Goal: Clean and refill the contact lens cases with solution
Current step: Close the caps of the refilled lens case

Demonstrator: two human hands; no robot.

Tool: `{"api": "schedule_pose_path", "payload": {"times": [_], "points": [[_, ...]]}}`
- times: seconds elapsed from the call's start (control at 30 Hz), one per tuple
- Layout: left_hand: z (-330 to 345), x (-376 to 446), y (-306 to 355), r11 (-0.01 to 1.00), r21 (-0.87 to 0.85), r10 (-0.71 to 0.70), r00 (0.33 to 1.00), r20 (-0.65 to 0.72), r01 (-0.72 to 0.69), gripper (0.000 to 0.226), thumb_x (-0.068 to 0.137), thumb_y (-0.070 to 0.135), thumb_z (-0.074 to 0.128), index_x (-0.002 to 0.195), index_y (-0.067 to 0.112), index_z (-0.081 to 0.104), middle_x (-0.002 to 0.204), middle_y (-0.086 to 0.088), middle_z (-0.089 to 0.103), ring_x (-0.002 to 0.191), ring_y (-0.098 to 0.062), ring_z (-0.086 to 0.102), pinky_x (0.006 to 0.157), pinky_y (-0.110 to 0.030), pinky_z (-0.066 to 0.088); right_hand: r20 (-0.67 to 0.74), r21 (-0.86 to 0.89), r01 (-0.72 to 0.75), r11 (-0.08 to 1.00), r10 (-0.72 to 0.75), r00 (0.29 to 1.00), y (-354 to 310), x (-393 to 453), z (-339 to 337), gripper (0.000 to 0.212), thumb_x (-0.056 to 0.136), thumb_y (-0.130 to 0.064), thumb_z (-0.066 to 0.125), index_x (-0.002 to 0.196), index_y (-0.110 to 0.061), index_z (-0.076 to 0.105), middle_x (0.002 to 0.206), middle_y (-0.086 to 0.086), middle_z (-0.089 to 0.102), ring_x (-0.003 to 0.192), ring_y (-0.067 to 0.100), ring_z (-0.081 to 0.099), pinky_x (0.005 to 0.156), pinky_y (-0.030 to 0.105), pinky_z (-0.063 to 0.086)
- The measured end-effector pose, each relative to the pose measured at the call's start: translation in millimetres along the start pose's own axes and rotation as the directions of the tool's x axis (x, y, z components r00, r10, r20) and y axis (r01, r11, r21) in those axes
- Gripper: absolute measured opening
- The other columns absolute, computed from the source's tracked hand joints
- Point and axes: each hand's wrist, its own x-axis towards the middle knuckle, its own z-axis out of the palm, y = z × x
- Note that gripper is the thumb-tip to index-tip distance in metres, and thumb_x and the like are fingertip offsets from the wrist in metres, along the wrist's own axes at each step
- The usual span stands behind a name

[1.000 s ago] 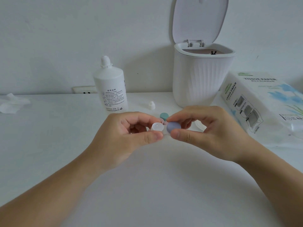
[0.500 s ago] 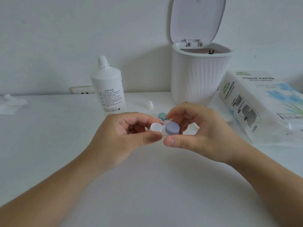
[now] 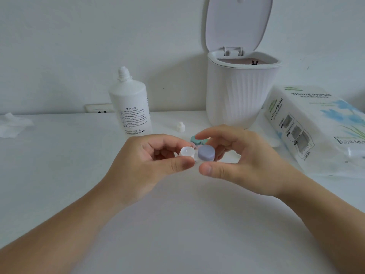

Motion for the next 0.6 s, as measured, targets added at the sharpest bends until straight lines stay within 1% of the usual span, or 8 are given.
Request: {"api": "schedule_pose_path", "payload": {"times": [0.07, 0.17, 0.23, 0.3, 0.4, 0.5, 0.57, 0.6], "points": [[-1, 0, 0, 1.0, -0.008, 0.0, 1.0, 0.0, 0.0, 0.021, 0.067, 0.027, 0.087, 0.088, 0.029, 0.081, 0.092, -0.018, 0.075, 0.093, -0.052, 0.065, 0.087, -0.055, 0.055, 0.014, 0.041, 0.024, 0.999, -0.025, 1.0, 1, -2, -4, 0.035, 0.083, -0.037, 0.076, 0.117, -0.029, 0.069, 0.095, -0.011, 0.076, 0.084, 0.016, 0.071, 0.08, 0.025, 0.055], [0, 0, 0, 1.0, -0.027, -0.005, 1.0, 0.005, 0.005, 0.017, 0.07, 0.022, 0.082, 0.086, 0.027, 0.081, 0.09, -0.012, 0.077, 0.095, -0.05, 0.064, 0.086, -0.047, 0.057, -0.013, 0.057, 0.039, 0.998, -0.038, 0.999, 1, -2, -5, 0.024, 0.083, -0.035, 0.075, 0.105, -0.026, 0.074, 0.093, -0.007, 0.076, 0.08, 0.015, 0.071, 0.077, 0.023, 0.055], [0, 0, -1, 1.0, -0.015, -0.005, 1.0, 0.01, 0.005, 0.017, 0.07, 0.022, 0.081, 0.086, 0.029, 0.081, 0.088, -0.003, 0.079, 0.089, -0.045, 0.066, 0.081, -0.037, 0.058, -0.042, 0.036, 0.022, 0.999, -0.02, 0.999, 0, 0, 0, 0.029, 0.076, -0.044, 0.078, 0.094, -0.024, 0.07, 0.086, -0.007, 0.075, 0.074, 0.012, 0.068, 0.072, 0.025, 0.056], [0, 0, -2, 1.0, -0.011, 0.002, 1.0, 0.012, -0.002, 0.017, 0.07, 0.022, 0.081, 0.085, 0.031, 0.081, 0.086, 0.001, 0.079, 0.08, -0.032, 0.067, 0.078, -0.03, 0.057, -0.07, 0.02, 0.002, 1.0, 0.0, 0.998, 1, 1, 4, 0.038, 0.07, -0.051, 0.08, 0.09, -0.022, 0.066, 0.08, -0.007, 0.072, 0.068, 0.008, 0.065, 0.069, 0.026, 0.056], [-1, 1, -1, 1.0, -0.022, 0.009, 1.0, 0.011, -0.009, 0.017, 0.07, 0.022, 0.082, 0.084, 0.032, 0.081, 0.084, 0.0, 0.078, 0.079, -0.018, 0.068, 0.077, -0.025, 0.058, -0.011, 0.015, -0.035, 0.999, 0.036, 0.999, 1, 1, 3, 0.048, 0.068, -0.055, 0.08, 0.105, -0.028, 0.066, 0.086, -0.009, 0.074, 0.074, 0.01, 0.068, 0.075, 0.031, 0.058], [-1, 0, -1, 1.0, -0.019, 0.0, 1.0, 0.004, 0.0, 0.017, 0.071, 0.021, 0.082, 0.086, 0.029, 0.081, 0.087, -0.005, 0.078, 0.087, -0.036, 0.072, 0.083, -0.035, 0.06, 0.04, 0.05, -0.021, 0.999, 0.019, 0.999, 2, -1, -4, 0.042, 0.082, -0.041, 0.077, 0.121, -0.03, 0.067, 0.097, -0.009, 0.077, 0.084, 0.017, 0.072, 0.083, 0.03, 0.057], [-2, -1, -1, 1.0, -0.017, -0.01, 1.0, 0.006, 0.01, 0.017, 0.072, 0.02, 0.081, 0.088, 0.027, 0.081, 0.091, -0.007, 0.079, 0.093, -0.043, 0.07, 0.087, -0.043, 0.058, 0.022, 0.074, 0.0, 0.997, -0.002, 1.0, 1, -2, -4, 0.029, 0.085, -0.03, 0.076, 0.113, -0.026, 0.072, 0.095, -0.008, 0.077, 0.083, 0.017, 0.073, 0.081, 0.029, 0.057], [-1, -1, 0, 1.0, -0.02, -0.011, 1.0, 0.009, 0.011, 0.017, 0.072, 0.021, 0.081, 0.087, 0.027, 0.081, 0.09, -0.006, 0.079, 0.092, -0.038, 0.072, 0.085, -0.039, 0.059, 0.002, 0.073, 0.0, 0.997, -0.001, 1.0, 0, -1, -2, 0.025, 0.083, -0.033, 0.078, 0.106, -0.025, 0.073, 0.092, -0.007, 0.077, 0.079, 0.015, 0.072, 0.077, 0.029, 0.057]]}}
